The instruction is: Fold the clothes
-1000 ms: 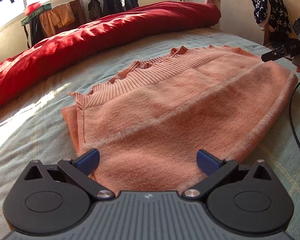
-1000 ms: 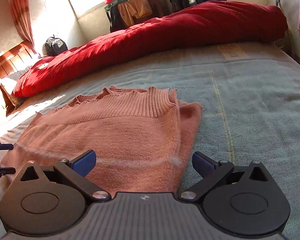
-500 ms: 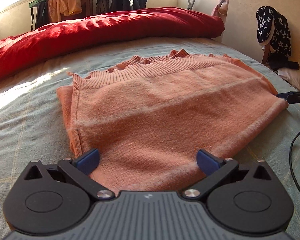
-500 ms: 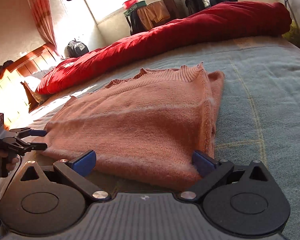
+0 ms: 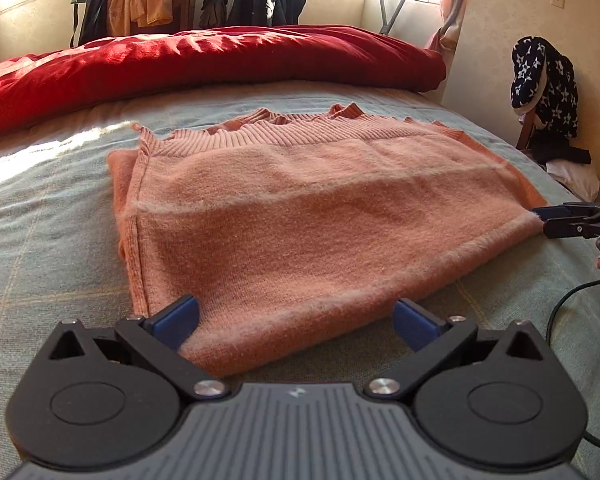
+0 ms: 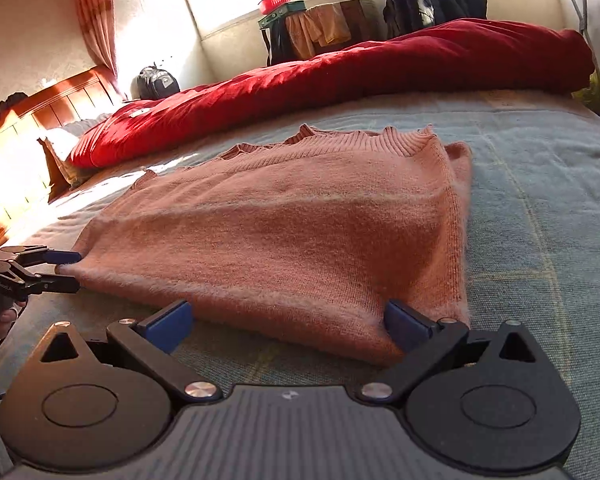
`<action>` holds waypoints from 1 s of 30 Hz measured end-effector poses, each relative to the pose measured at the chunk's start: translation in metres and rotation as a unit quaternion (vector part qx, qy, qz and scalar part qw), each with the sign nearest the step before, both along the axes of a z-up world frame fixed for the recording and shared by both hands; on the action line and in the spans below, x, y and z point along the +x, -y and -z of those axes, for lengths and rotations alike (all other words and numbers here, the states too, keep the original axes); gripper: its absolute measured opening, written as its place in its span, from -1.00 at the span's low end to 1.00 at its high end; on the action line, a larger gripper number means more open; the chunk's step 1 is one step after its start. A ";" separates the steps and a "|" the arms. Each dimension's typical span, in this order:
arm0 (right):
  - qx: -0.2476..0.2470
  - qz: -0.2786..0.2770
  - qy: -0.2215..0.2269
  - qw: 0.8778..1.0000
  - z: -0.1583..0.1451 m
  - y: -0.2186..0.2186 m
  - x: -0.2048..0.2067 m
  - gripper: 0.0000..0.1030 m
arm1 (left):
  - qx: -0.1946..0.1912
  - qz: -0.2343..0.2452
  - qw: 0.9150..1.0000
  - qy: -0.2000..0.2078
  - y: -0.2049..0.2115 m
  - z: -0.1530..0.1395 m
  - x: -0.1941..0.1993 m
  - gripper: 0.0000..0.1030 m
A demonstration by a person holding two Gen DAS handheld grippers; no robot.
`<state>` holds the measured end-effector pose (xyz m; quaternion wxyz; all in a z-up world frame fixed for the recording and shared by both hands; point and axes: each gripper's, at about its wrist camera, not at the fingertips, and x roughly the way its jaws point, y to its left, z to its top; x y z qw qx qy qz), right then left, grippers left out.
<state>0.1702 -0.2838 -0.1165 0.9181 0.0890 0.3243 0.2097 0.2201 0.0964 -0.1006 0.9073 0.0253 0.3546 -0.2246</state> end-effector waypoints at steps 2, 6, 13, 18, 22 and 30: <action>-0.015 0.002 -0.001 1.000 0.000 -0.006 0.002 1.00 | -0.005 0.003 1.000 -0.001 0.000 -0.007 0.002 0.99; -0.036 0.012 0.003 0.999 0.001 -0.013 0.004 1.00 | -0.023 -0.009 0.999 -0.021 -0.001 -0.007 0.010 0.99; -0.085 0.012 -0.008 0.996 -0.003 -0.026 0.005 1.00 | 0.004 -0.020 1.000 -0.021 0.001 -0.004 -0.002 0.99; -0.120 0.012 -0.015 0.993 -0.006 -0.035 0.006 1.00 | 0.039 -0.021 0.999 -0.016 0.014 -0.018 -0.015 0.99; -0.102 0.007 -0.010 0.995 -0.023 -0.040 -0.001 1.00 | 0.036 -0.003 0.999 -0.005 0.024 -0.035 -0.028 0.99; -0.044 -0.013 0.013 0.999 -0.051 -0.055 0.000 1.00 | 0.021 0.007 1.000 -0.016 0.054 -0.035 0.007 0.99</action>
